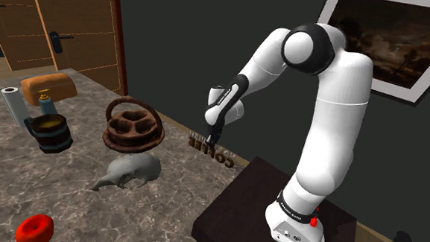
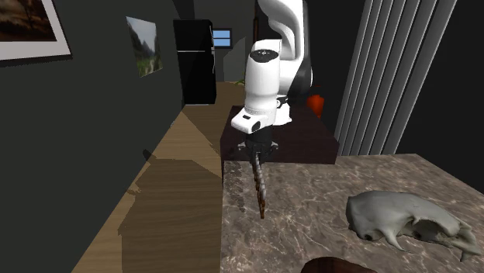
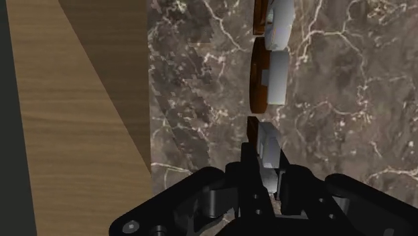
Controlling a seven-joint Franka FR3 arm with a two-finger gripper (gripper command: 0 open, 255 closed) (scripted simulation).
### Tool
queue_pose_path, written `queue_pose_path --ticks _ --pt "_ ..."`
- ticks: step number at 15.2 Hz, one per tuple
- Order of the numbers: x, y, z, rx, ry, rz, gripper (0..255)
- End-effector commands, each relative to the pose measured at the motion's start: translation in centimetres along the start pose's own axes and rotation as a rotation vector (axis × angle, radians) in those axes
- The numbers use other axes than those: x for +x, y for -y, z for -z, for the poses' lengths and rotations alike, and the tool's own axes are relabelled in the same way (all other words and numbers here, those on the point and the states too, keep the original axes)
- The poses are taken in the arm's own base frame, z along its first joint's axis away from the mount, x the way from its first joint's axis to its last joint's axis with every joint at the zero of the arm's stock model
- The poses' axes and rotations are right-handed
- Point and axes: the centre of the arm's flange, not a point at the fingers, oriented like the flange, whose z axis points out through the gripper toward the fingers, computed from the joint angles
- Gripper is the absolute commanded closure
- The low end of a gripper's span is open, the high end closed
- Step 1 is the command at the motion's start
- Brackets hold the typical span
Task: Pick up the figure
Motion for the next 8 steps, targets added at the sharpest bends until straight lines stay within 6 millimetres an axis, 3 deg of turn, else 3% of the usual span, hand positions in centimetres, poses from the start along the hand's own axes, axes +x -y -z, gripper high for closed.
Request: queue_pose_path --ticks 1,6,8 --pt "-0.1 0.0 1.1 0.0 0.0 0.0 255" --pt "-0.3 0.0 3.7 0.0 0.0 0.0 255" --pt "-0.3 0.0 3.8 0.0 0.0 0.0 255"
